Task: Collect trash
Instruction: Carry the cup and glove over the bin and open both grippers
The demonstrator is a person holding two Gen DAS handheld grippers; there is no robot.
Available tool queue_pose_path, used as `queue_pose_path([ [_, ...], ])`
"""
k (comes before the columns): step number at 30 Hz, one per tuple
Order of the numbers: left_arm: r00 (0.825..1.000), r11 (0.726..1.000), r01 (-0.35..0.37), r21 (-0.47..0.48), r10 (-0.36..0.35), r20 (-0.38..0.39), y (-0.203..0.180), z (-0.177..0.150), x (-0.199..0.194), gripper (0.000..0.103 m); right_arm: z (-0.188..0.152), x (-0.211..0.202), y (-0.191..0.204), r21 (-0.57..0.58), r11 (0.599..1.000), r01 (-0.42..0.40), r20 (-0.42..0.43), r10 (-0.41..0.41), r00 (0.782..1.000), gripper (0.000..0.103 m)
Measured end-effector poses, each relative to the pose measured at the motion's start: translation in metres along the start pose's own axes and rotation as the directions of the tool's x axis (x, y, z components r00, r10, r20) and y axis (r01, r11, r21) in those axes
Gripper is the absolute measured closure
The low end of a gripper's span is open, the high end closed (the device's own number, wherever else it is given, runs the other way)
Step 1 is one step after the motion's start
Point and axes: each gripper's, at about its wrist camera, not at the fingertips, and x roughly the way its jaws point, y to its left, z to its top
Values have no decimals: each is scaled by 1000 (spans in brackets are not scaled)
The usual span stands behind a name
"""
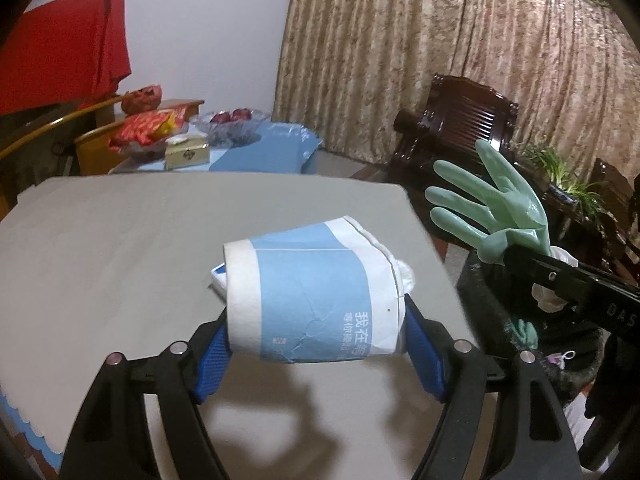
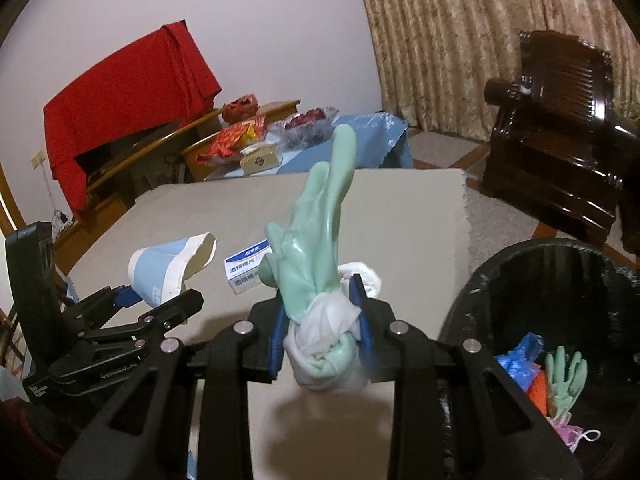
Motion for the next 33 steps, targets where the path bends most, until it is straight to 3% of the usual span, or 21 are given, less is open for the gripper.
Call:
queue_pose_path([
  [9,997,997,67,41,-68,35,-42,15,-9,28,1,-49,-25,15,996,86,83,-87,993,75],
  [15,986,984,150,100,-156,53,-91,23,-9,28,-3,-79,-57,53,985,163,120,-168,978,75],
  [22,964,949,251,190,-263,39,-151,25,1,28,-18,-109,-108,117,956,270,126,-283,951,75],
  [33,932,894,348,281,-362,-3,-228,26,31,27,-42,-128,-163,170,906,387,103,-407,908,75],
])
